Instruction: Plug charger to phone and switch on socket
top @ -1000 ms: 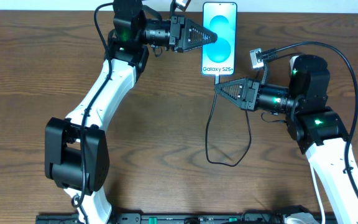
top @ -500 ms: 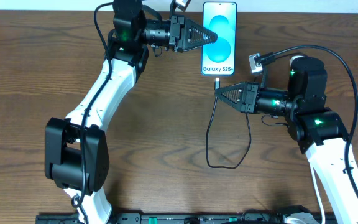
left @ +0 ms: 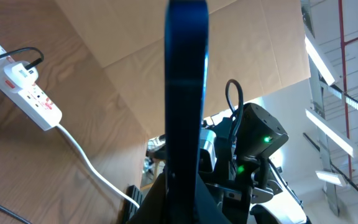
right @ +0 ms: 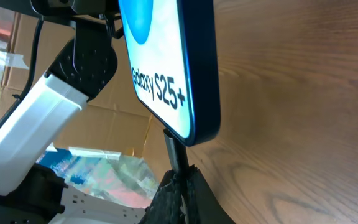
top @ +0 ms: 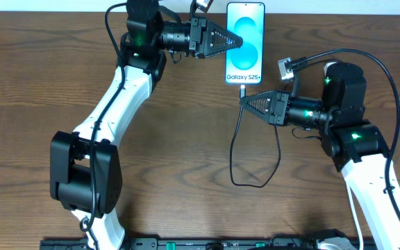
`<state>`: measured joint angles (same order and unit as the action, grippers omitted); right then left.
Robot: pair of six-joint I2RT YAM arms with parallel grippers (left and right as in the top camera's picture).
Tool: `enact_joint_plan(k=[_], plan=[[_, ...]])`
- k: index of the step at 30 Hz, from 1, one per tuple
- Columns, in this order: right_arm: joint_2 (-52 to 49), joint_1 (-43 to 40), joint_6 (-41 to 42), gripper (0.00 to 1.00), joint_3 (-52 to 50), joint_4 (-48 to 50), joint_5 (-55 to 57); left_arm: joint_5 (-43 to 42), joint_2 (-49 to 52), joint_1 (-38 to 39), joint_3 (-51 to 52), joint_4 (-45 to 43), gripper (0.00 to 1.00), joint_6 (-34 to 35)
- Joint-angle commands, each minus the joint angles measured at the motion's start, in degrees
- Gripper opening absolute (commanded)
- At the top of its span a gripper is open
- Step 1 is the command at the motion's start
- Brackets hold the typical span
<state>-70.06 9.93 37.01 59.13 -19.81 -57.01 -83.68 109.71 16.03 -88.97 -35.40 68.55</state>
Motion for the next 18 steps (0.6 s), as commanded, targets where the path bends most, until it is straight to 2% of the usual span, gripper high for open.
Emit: enact_joint_plan(k=[1,18], plan=[[0.3,0.1,-0.9,0.01,0.1,0.7,-0.3,-0.2,-1.0,0.0,-1.1,-0.7,0.07,-1.0],[0.3,0.1,-0.6,0.01,0.1,1.4,-0.3,-0.6,-1.0,0.0,-1.1,-0.7,0.07,-1.0]])
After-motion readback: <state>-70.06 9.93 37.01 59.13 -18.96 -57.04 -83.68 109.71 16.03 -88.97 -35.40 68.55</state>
